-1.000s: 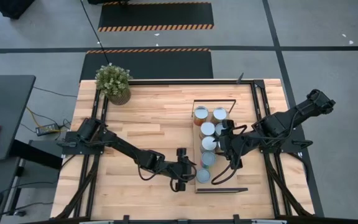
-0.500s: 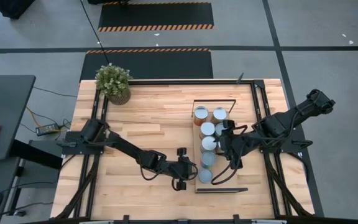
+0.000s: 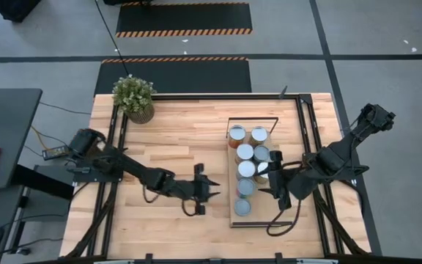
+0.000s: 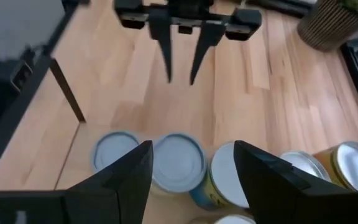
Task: Pick and place cans onto a shelf
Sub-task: Return to Home Position
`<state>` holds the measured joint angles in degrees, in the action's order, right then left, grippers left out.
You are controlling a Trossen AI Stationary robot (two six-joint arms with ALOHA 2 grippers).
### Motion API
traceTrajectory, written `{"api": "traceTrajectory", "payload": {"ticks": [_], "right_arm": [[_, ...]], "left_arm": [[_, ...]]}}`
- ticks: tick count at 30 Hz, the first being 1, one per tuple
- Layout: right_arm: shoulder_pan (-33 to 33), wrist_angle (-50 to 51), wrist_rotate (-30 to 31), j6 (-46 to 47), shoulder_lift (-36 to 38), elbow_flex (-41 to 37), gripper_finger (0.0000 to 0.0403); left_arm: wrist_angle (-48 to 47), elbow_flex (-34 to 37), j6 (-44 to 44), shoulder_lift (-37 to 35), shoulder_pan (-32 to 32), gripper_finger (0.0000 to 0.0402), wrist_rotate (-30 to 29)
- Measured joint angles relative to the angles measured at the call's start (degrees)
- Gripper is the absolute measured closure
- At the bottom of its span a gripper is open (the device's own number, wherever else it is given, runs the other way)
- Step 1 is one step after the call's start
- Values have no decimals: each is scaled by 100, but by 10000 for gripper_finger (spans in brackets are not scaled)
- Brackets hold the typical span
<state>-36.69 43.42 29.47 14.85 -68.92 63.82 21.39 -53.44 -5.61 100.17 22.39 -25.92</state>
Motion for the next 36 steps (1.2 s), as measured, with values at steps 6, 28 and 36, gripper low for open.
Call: {"api": "traceTrajectory", "payload": {"ticks": [6, 28, 36], "right_arm": [[121, -1370, -405, -443, 1030, -1021, 173], [1181, -4615, -933, -2386, 4583, -4477, 173], [1683, -5464, -771, -2308, 5792, -5350, 173]], "left_arm": [[753, 907, 40, -897, -75, 299, -137], [3427, 3909, 447, -3639, -1232, 395, 152], [3416, 4899, 971, -5388, -1296, 398, -221]]}}
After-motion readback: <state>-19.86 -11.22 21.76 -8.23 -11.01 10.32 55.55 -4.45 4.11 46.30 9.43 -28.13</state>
